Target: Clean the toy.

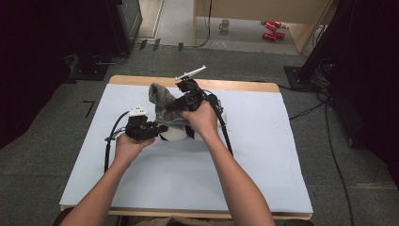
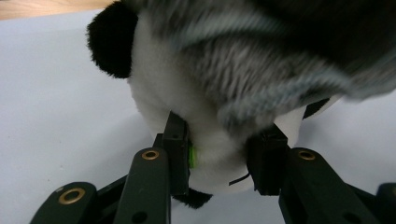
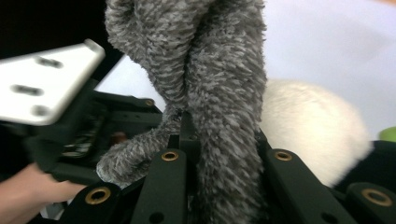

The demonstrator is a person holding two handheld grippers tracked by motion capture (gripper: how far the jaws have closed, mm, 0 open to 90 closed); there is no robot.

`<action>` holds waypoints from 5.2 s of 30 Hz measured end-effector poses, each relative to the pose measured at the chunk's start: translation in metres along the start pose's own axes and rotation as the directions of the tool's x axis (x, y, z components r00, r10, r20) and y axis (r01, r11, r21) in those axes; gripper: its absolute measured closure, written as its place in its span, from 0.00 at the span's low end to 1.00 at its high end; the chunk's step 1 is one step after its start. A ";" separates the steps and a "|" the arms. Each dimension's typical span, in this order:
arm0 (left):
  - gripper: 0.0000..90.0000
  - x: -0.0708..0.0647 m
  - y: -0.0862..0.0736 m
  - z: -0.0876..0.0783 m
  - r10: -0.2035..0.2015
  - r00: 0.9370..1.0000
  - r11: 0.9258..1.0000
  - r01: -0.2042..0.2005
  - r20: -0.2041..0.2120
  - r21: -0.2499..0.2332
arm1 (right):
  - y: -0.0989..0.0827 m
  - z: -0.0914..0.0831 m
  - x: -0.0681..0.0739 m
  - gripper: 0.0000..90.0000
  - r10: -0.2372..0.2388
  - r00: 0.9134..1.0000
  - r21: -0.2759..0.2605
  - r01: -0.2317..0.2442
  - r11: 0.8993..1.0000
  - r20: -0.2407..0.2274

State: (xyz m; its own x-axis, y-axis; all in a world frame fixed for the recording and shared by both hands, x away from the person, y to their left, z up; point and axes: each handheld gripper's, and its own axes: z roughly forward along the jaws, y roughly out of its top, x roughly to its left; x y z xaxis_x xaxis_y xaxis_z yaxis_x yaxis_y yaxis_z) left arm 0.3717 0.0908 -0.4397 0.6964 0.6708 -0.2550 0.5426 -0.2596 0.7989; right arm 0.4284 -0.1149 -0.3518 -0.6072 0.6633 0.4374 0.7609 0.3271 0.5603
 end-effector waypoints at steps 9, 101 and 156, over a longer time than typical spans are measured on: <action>0.72 0.001 -0.001 0.001 -0.006 1.000 1.000 0.006 0.003 0.012 | -0.011 -0.010 -0.018 0.86 0.004 0.998 0.004 -0.004 1.000 0.056; 0.63 0.003 -0.007 0.031 0.107 0.988 0.993 -0.111 -0.111 -0.028 | -0.027 -0.081 -0.053 0.84 0.079 0.995 -0.177 -0.065 0.982 0.068; 0.58 -0.006 -0.009 0.020 -0.023 0.999 0.997 0.020 0.039 0.076 | -0.033 -0.004 -0.034 0.85 0.037 0.997 0.034 -0.039 0.999 0.073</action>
State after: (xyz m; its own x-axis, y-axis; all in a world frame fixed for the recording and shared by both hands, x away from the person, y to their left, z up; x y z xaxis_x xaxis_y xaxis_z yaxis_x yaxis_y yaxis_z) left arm 0.3716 0.0748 -0.4567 0.7016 0.6492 -0.2938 0.5904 -0.2988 0.7497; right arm 0.4225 -0.1511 -0.3821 -0.5606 0.7221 0.4054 0.7914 0.3232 0.5188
